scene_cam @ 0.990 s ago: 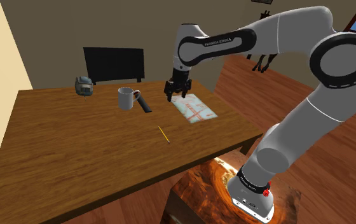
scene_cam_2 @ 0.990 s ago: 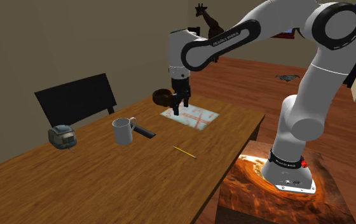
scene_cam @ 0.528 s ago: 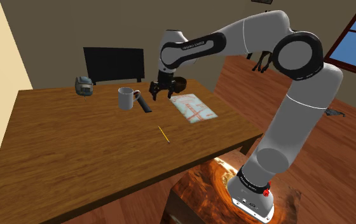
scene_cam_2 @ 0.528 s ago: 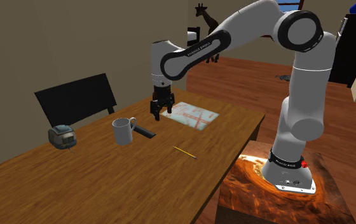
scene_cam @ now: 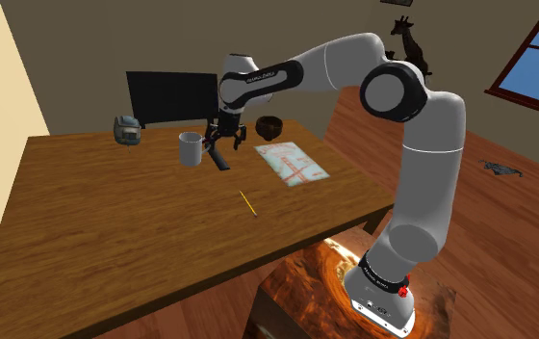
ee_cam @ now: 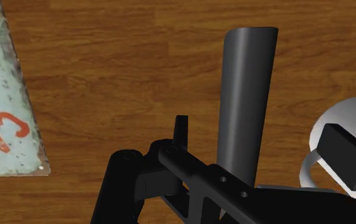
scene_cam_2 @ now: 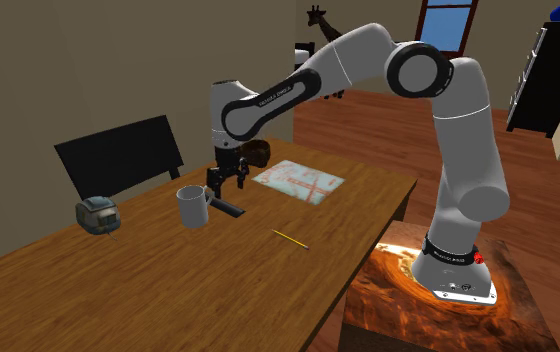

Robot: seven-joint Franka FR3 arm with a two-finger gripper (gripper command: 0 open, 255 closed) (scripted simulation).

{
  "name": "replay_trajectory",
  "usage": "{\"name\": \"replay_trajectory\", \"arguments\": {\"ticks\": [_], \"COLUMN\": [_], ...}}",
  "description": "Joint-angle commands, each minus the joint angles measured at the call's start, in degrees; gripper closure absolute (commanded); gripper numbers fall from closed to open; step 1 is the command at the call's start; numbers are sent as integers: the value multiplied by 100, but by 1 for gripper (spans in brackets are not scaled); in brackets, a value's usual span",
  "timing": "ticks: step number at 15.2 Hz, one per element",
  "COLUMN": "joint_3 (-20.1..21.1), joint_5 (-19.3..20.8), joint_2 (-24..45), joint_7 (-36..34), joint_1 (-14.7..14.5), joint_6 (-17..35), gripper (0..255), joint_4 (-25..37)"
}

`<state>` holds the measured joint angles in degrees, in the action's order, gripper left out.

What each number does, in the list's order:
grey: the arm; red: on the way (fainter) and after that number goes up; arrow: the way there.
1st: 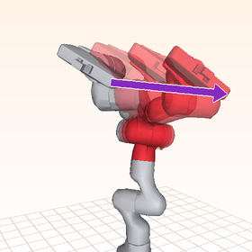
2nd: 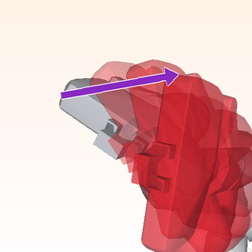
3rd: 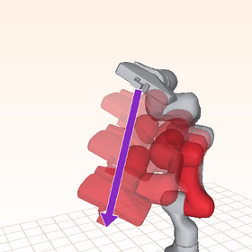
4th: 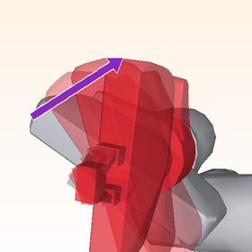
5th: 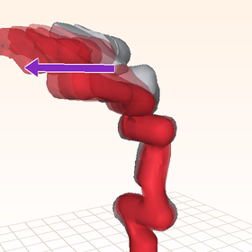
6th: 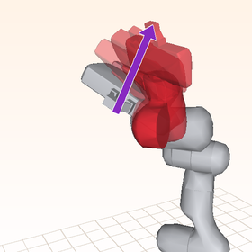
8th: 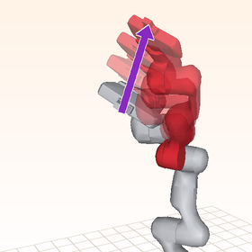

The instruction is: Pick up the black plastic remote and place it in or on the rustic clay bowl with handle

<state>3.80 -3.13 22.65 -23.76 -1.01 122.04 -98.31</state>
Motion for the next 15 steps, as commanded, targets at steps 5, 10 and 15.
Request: {"name": "replay_trajectory", "arguments": {"ticks": [5,10,15], "joint_3": [-8,-8,-8], "joint_5": [-16,-14,-14], "joint_2": [451,590,591], "joint_7": [-78,-79,-79], "joint_1": [-24,-38,-39], "joint_6": [229,441,441], "gripper": [0,0,0], "joint_4": [262,190,191]}}
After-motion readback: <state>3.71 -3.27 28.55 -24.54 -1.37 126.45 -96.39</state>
